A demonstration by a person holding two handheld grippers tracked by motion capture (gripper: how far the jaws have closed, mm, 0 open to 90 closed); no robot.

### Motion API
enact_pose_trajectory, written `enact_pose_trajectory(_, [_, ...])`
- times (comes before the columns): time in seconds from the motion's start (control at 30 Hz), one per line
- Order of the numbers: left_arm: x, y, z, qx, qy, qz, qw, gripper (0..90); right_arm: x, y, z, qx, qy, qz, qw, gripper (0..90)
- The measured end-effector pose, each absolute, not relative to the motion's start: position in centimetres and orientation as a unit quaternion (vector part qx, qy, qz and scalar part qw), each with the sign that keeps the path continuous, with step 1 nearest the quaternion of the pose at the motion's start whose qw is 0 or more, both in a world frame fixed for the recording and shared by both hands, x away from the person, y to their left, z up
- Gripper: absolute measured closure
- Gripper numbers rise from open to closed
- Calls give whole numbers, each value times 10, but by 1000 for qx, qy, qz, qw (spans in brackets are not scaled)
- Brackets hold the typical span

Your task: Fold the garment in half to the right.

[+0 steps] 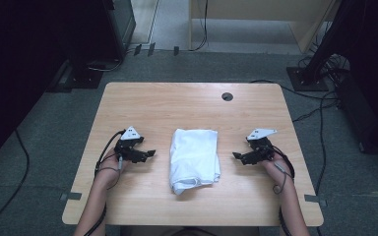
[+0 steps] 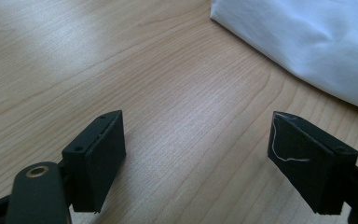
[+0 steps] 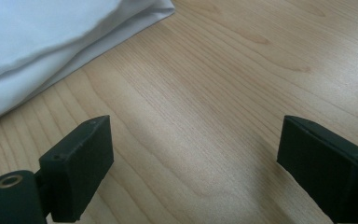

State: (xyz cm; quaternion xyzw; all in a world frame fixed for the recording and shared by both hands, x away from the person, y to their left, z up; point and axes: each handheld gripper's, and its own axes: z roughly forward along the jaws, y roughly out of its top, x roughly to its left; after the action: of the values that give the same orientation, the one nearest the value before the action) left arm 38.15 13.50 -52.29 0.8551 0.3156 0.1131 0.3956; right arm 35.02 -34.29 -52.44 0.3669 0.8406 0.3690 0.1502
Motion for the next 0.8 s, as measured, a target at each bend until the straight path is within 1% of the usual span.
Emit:
enact_pose_trajectory(0.47, [380,132,-523,858,313,124,388,190,351,-351,-530,369,837,368,167,103])
enact_pose_trajectory(0.67, [380,132,-523,856,317,125,389,190,352,-352,-531,360,839,370,171,62])
enact_pose_trajectory(0.8, [380,132,-523,856,319,128,387,190,356,-353,-532,373,838,366,156,24])
